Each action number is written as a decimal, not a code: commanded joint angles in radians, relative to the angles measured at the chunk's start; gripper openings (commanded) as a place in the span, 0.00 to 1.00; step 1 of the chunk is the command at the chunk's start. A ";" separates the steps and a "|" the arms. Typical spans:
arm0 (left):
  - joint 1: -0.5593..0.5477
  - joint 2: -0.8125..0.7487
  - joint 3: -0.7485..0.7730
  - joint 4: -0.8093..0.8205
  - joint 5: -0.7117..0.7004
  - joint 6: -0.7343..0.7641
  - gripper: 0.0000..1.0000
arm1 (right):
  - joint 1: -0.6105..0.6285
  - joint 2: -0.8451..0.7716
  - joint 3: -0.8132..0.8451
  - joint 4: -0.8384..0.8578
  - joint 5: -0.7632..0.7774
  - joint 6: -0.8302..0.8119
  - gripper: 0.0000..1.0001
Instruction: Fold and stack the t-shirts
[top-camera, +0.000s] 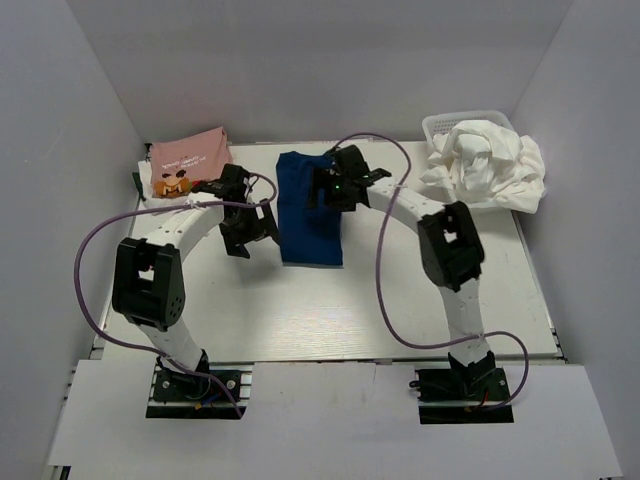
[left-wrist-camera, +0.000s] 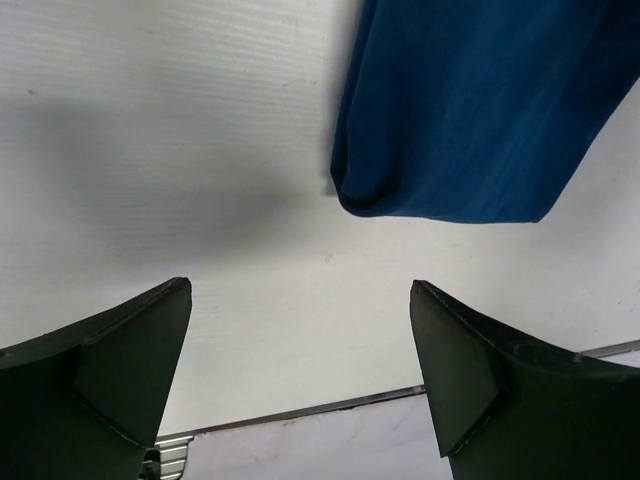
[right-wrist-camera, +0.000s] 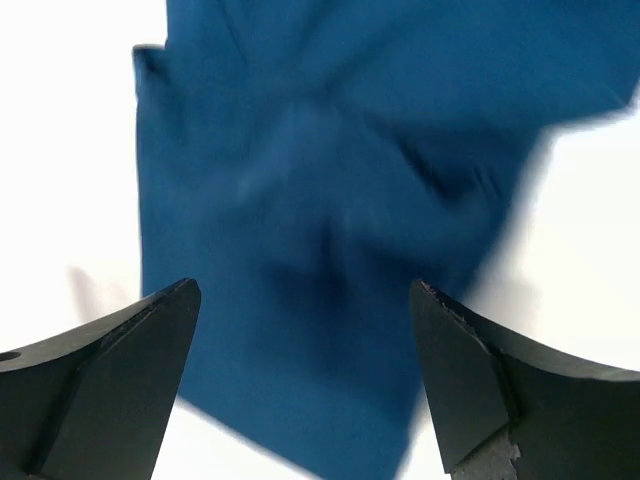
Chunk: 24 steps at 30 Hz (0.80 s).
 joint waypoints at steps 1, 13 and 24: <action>0.001 -0.048 -0.041 0.076 0.053 0.022 1.00 | 0.001 -0.230 -0.126 0.026 0.078 -0.019 0.90; -0.031 0.064 -0.107 0.221 0.107 0.062 0.81 | 0.012 -0.539 -0.654 0.041 0.033 0.070 0.90; -0.040 0.097 -0.156 0.349 0.183 0.062 0.51 | 0.024 -0.415 -0.620 0.028 -0.066 0.031 0.81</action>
